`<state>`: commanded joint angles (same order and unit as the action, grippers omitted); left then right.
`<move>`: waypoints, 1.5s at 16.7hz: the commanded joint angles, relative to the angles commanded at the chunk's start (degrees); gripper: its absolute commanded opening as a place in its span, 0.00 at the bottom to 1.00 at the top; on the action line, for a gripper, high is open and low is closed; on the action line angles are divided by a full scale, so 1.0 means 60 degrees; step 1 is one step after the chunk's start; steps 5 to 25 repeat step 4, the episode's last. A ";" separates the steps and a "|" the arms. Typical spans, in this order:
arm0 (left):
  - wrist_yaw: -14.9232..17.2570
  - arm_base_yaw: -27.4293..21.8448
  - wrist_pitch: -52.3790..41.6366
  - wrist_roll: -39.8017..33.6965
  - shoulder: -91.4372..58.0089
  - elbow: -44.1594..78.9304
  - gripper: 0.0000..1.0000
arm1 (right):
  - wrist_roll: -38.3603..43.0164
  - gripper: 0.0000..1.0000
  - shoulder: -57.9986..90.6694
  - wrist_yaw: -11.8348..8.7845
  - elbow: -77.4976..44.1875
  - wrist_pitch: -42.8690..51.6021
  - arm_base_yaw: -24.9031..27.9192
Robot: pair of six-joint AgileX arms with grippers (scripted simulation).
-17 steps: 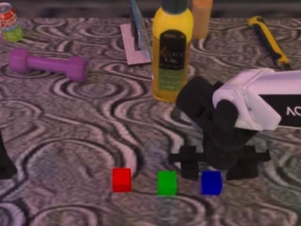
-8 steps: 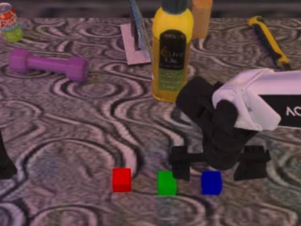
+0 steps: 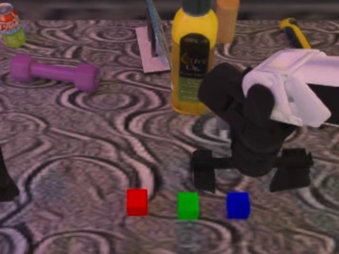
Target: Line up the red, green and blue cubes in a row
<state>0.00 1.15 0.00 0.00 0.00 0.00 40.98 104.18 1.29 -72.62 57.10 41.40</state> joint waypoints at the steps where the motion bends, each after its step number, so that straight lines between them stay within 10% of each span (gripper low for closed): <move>1: 0.0000 0.0000 0.0000 0.0000 0.0000 0.0000 1.00 | 0.0005 1.00 -0.0138 0.0004 -0.0196 0.0317 0.0005; 25: 0.0000 0.0000 0.0000 0.0000 0.0000 0.0000 1.00 | -0.0001 1.00 -0.0338 0.0006 -0.0446 0.0687 0.0011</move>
